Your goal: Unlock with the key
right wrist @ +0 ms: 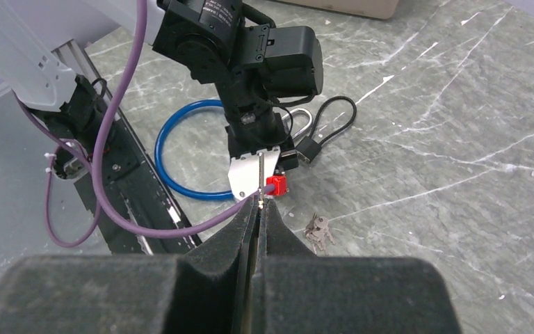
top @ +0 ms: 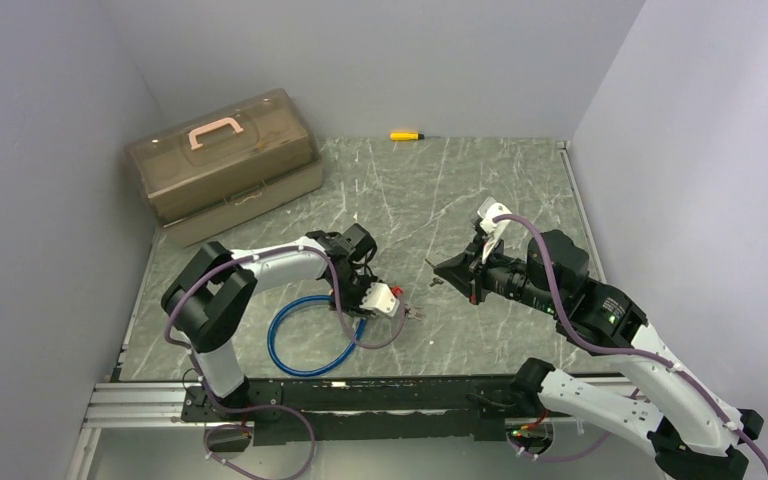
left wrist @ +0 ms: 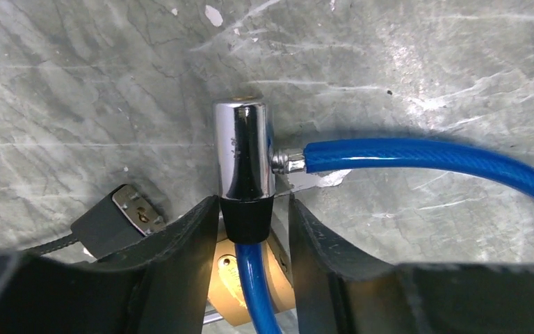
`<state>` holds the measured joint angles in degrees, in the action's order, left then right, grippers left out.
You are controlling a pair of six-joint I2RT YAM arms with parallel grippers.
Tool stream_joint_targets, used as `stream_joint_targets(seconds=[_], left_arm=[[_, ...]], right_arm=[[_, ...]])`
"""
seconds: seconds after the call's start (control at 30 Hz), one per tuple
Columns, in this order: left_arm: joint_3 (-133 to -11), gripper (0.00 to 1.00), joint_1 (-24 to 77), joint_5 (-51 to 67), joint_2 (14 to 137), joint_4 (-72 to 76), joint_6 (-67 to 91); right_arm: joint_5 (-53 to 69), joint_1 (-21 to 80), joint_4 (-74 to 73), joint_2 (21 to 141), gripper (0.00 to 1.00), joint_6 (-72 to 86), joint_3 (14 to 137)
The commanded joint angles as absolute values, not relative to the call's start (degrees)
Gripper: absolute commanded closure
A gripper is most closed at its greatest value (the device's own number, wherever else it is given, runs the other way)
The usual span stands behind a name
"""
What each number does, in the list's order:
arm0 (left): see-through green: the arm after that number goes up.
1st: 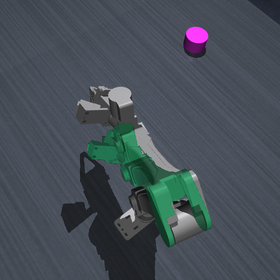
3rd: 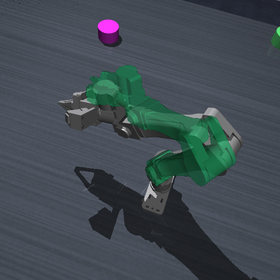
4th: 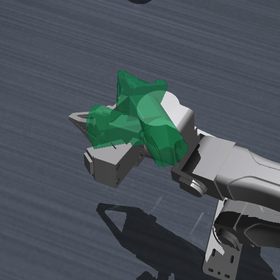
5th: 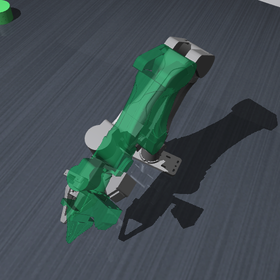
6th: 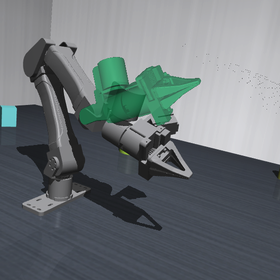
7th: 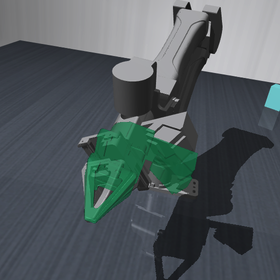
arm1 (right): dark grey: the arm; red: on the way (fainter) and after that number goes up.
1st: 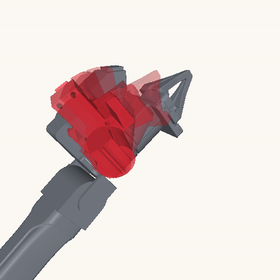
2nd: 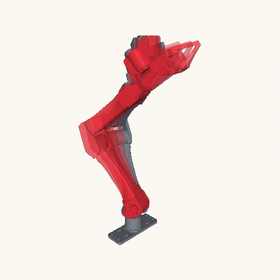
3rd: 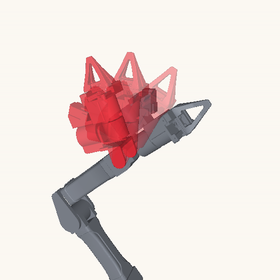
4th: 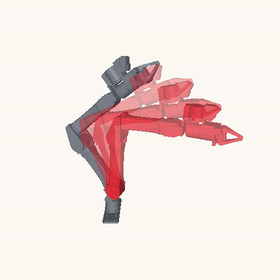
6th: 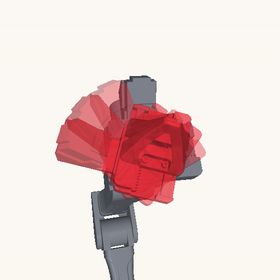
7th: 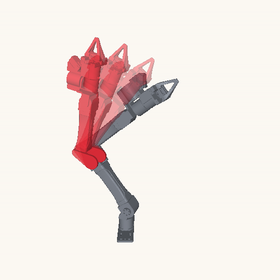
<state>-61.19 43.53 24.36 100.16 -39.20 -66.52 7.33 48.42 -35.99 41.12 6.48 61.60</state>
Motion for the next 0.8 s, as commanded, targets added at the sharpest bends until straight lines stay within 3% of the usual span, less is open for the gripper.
stream_joint_targets(seconds=[0.0,0.17,0.27,0.6,0.77], left_arm=[[-59.94,0.59,44.67,20.33,100.89,-36.19,-65.47],[-59.66,0.87,45.06,18.21,100.08,-33.01,-62.98],[-61.93,0.99,45.03,18.41,97.81,-34.76,-61.34],[-70.31,1.0,45.33,20.73,79.86,-49.64,-56.54],[-75.32,1.0,45.34,24.42,69.55,-54.35,-55.11]], right_arm=[[5.98,48.34,-35.79,40.17,1.0,7.12,63.02],[5.44,48.36,-36.32,40.43,1.0,7.3,63.93],[5.02,48.37,-36.79,40.86,1.0,7.21,64.62],[4.63,48.38,-38.01,41.8,1.0,6.36,68.21],[9.97,48.35,-40.28,45.12,1.0,5.81,73.27]])
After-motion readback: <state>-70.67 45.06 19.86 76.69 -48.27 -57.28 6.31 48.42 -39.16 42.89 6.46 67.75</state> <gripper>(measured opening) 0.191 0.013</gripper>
